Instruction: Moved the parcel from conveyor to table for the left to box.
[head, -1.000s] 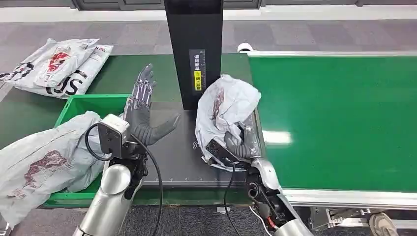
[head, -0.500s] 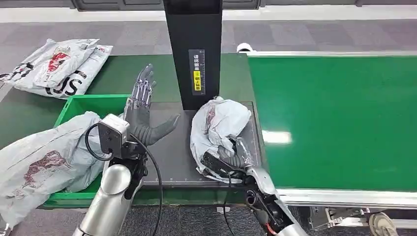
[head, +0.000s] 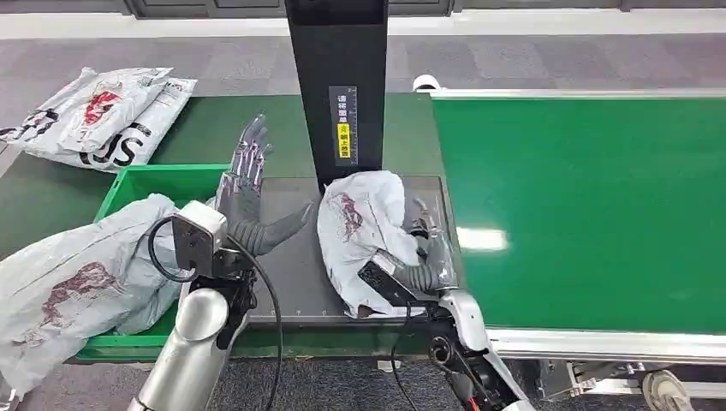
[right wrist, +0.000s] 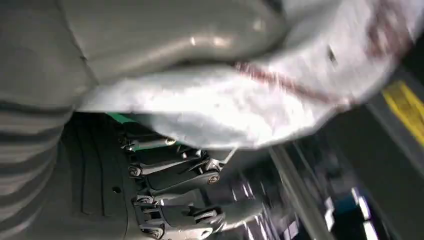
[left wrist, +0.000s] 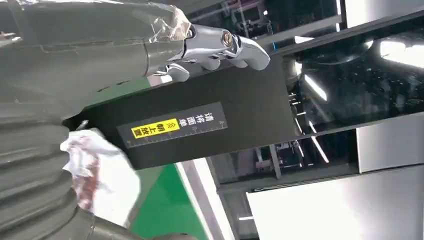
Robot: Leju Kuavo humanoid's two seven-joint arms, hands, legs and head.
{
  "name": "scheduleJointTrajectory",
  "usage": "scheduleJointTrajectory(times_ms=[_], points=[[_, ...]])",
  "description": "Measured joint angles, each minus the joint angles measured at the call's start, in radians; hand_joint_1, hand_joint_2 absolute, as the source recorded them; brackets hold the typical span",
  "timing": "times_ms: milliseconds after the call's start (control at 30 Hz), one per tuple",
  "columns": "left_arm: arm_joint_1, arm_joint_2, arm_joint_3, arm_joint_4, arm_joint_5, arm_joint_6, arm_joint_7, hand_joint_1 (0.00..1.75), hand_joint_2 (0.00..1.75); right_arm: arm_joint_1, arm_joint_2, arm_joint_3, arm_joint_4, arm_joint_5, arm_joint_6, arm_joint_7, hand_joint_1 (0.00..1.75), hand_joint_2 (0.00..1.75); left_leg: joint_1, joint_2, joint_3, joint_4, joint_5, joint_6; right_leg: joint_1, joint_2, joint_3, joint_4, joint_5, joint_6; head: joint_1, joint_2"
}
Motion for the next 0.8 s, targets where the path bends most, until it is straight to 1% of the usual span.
scheduleJointTrajectory(times_ms=[100, 200, 267, 333, 400, 467, 567, 633, 700, 800], points=[[0.015, 0.002, 0.000, -0.005, -0.006, 0.008, -0.002, 0.00, 1.75, 0.051, -0.024, -0.017, -0.117, -0.021, -0.070, -0.036, 0.00, 1.75, 0.000, 0.000, 0.000, 0.000, 0.000, 0.000, 0.000, 0.000, 0.000, 0.000, 0.000, 0.000, 0.000, 0.000], [0.024, 0.004, 0.000, -0.007, -0.016, 0.018, -0.003, 0.00, 1.75, 0.095, -0.039, -0.049, -0.228, -0.033, -0.093, -0.091, 0.00, 1.75, 0.000, 0.000, 0.000, 0.000, -0.001, 0.000, 0.000, 0.000, 0.000, 0.000, 0.000, 0.000, 0.000, 0.000], [0.030, 0.006, 0.000, -0.008, -0.035, 0.029, -0.002, 0.00, 1.75, 0.128, -0.038, -0.092, -0.308, -0.042, -0.095, -0.166, 0.00, 1.75, 0.000, 0.000, 0.000, 0.000, -0.001, 0.000, 0.000, 0.000, 0.000, 0.000, 0.000, 0.000, 0.000, 0.000], [0.032, 0.010, 0.000, -0.005, -0.123, 0.083, 0.018, 0.00, 1.75, 0.159, -0.025, -0.155, -0.395, -0.070, -0.096, -0.279, 0.00, 1.75, 0.000, 0.000, 0.000, 0.000, -0.001, 0.000, 0.000, 0.000, 0.000, 0.000, 0.000, 0.000, 0.000, 0.000], [0.031, 0.013, -0.004, 0.009, -0.215, 0.124, 0.043, 0.00, 1.75, 0.187, 0.001, -0.224, -0.475, -0.111, -0.097, -0.383, 0.00, 1.75, 0.000, 0.000, 0.000, 0.000, -0.001, 0.000, 0.000, 0.000, 0.000, 0.000, 0.000, 0.000, 0.000, 0.000], [0.031, 0.013, -0.011, 0.033, -0.251, 0.126, 0.051, 0.00, 1.75, 0.210, 0.028, -0.288, -0.549, -0.150, -0.097, -0.463, 0.00, 1.75, 0.000, 0.000, 0.000, 0.000, -0.001, 0.000, 0.000, 0.000, 0.000, 0.000, 0.000, 0.000, 0.000, 0.000], [0.028, 0.013, -0.020, 0.056, -0.256, 0.126, 0.051, 0.00, 1.75, 0.233, 0.052, -0.345, -0.623, -0.177, -0.096, -0.496, 0.00, 1.75, 0.000, 0.001, 0.000, 0.000, -0.001, 0.000, 0.000, 0.001, 0.000, 0.000, 0.000, 0.000, 0.000, 0.000], [0.027, 0.013, -0.021, 0.066, -0.258, 0.124, 0.051, 0.00, 1.75, 0.239, 0.064, -0.374, -0.656, -0.183, -0.096, -0.494, 0.00, 1.75, 0.000, 0.001, 0.001, 0.000, -0.001, 0.000, 0.000, 0.001, 0.000, 0.000, 0.000, 0.000, 0.000, 0.000], [0.024, 0.013, -0.024, 0.071, -0.258, 0.116, 0.051, 0.00, 1.75, 0.242, 0.070, -0.394, -0.678, -0.172, -0.095, -0.472, 0.00, 1.75, 0.000, 0.001, 0.001, 0.000, -0.001, 0.000, 0.000, 0.001, 0.000, 0.000, 0.000, 0.000, 0.000, 0.000], [0.017, 0.013, -0.029, 0.072, -0.250, 0.103, 0.053, 0.00, 1.75, 0.243, 0.071, -0.400, -0.685, -0.129, -0.094, -0.383, 0.00, 1.75, 0.000, 0.001, 0.001, 0.000, -0.001, 0.000, 0.000, 0.001, 0.000, 0.000, 0.000, 0.000, 0.000, 0.000]])
